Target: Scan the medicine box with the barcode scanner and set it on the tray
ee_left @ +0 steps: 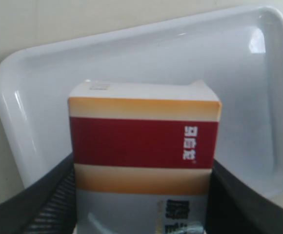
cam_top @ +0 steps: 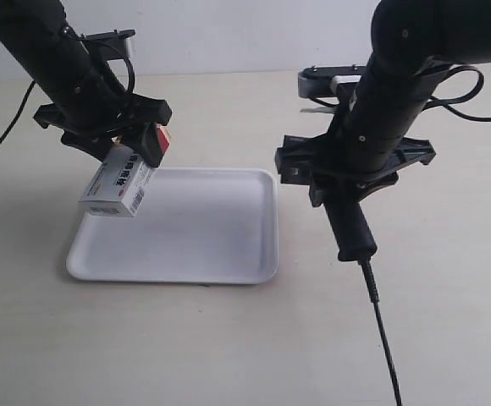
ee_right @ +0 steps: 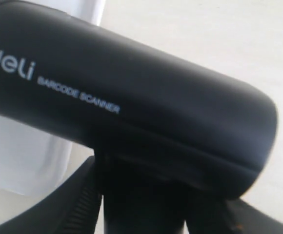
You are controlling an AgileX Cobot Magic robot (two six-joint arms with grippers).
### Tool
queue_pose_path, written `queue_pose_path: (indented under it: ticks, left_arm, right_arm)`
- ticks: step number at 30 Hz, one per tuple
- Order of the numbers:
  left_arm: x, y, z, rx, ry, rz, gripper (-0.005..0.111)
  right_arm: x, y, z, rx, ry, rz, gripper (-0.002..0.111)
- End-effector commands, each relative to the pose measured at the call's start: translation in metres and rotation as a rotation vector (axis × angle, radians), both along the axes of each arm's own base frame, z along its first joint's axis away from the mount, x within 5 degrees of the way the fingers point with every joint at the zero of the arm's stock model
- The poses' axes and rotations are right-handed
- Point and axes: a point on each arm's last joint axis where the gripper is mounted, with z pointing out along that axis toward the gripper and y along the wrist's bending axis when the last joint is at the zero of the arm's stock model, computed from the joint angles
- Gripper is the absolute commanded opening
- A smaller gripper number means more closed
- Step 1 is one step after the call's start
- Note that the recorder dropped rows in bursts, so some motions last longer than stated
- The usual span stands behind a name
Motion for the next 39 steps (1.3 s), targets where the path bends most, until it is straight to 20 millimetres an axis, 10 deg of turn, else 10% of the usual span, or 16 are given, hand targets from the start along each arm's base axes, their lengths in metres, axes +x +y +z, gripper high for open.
queue_pose_path:
  ticks: [1,10,39]
  left_arm:
    - [-0.001,-0.001,0.006,-0.002,-0.013,-0.013,0.000]
    - [-0.001,-0.001,0.006,-0.002,-0.013,-0.013,0.000]
    - [0.000,-0.002,0.007,-0.011,-0.026,-0.032,0.000]
  right_arm:
    - [0.016,-0.022,0.004,0.000,-0.021,-0.042,0.000]
    - [0.024,-0.066,-0.020,0.005,-0.016,-0.124,0.000]
    - [0.037,-0.065,-0.060,0.025,0.005,-0.124,0.003]
